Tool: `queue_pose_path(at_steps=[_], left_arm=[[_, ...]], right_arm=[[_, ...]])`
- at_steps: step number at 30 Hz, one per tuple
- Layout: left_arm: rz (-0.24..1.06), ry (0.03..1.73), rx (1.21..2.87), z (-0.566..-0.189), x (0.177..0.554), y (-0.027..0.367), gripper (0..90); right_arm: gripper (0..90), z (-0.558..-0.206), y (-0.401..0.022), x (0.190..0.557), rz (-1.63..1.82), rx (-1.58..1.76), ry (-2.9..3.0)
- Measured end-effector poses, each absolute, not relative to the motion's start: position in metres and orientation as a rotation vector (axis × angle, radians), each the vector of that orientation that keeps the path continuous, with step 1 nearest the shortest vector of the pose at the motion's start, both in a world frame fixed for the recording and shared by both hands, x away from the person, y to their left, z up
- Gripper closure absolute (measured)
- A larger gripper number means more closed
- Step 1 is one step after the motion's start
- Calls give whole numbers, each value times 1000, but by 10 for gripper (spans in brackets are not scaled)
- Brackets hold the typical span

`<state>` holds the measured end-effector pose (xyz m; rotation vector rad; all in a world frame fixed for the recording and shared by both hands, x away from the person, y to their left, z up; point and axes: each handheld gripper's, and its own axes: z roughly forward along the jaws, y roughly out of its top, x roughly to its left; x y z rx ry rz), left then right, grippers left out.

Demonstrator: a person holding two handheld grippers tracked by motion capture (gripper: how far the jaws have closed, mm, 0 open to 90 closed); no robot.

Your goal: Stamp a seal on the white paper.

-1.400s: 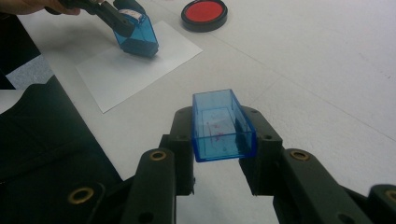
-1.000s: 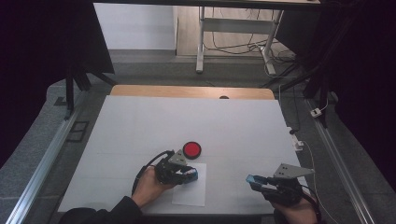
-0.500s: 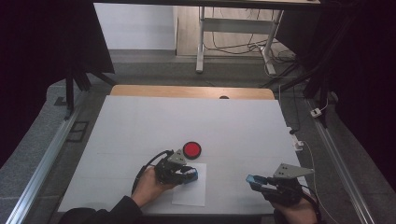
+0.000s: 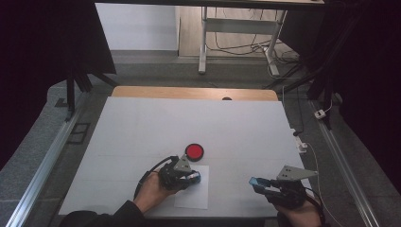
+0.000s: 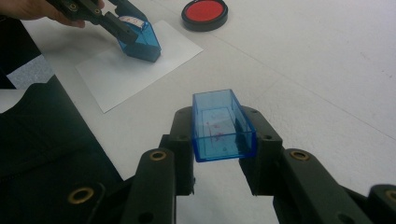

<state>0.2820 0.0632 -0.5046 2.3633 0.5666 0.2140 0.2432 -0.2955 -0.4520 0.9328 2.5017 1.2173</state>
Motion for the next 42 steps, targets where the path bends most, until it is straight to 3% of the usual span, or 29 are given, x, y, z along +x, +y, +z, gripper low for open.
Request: queue_pose_path(at_steps=[7, 27, 42], left_arm=[[260, 558, 2389, -503, 278, 59, 705], [34, 664, 2293, -509, 298, 73, 704], [192, 613, 2374, -504, 284, 61, 704]], right_arm=[[684, -452, -295, 243, 1220, 933, 2504], [683, -452, -295, 243, 1219, 931, 2504], [684, -452, -295, 243, 1212, 922, 2509]])
